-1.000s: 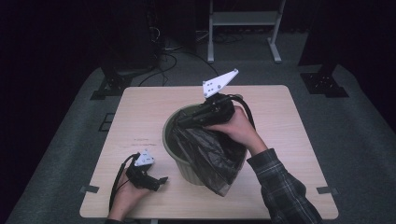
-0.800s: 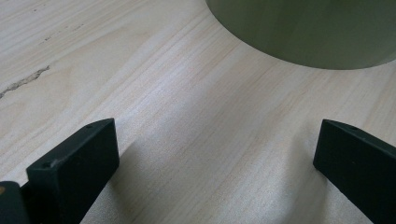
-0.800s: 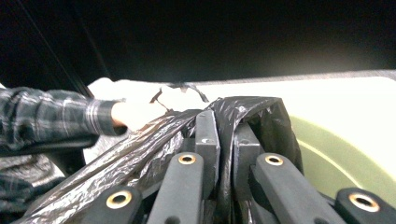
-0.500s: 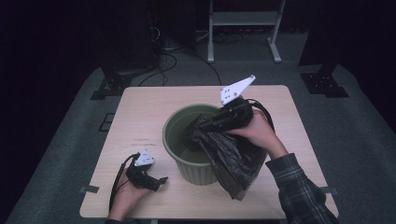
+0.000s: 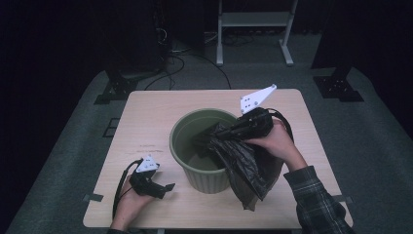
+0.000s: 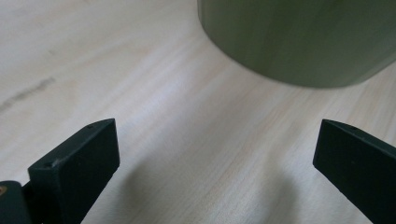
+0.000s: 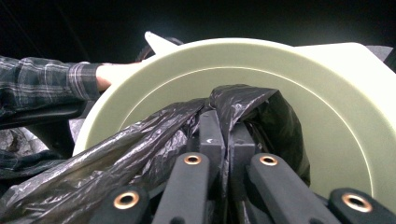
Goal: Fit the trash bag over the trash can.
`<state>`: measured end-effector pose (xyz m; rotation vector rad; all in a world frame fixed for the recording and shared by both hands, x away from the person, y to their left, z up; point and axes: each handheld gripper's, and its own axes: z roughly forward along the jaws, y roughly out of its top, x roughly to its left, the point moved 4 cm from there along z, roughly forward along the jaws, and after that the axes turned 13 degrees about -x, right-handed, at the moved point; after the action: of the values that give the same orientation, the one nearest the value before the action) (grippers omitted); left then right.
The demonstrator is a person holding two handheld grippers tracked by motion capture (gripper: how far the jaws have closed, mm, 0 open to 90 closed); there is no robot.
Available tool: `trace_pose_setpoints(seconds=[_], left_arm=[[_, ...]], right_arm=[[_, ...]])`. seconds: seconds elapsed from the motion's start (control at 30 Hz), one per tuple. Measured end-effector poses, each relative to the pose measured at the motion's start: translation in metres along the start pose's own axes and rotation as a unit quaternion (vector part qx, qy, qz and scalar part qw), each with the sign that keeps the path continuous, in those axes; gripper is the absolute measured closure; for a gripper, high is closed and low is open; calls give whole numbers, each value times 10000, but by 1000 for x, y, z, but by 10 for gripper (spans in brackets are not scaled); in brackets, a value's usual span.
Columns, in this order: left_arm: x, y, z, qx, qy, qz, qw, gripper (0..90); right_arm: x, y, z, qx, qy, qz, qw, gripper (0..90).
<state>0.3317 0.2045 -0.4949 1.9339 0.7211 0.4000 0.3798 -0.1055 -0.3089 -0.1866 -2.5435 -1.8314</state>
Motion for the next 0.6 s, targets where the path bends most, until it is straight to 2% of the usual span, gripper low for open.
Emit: trace_pose_setpoints(seconds=[0.2,0.27,0.37,0.57,0.6], left_arm=[[-4,24,-19,-373,-246,1,9990,0],[-7,31,-23,-468,-431,-18,9980,42],[-9,42,-31,-544,-472,98,9974,52],[-12,63,-45,-797,-682,233,9942,152],[-13,67,-48,-850,-765,251,9931,191]], right_arm=[[-1,0,1,2,6,-11,10000,888],[-1,0,0,3,8,-1,10000,888],[-1,0,1,9,18,-15,10000,888],[-2,0,2,6,43,8,10000,887],[-2,0,2,3,48,13,10000,887]])
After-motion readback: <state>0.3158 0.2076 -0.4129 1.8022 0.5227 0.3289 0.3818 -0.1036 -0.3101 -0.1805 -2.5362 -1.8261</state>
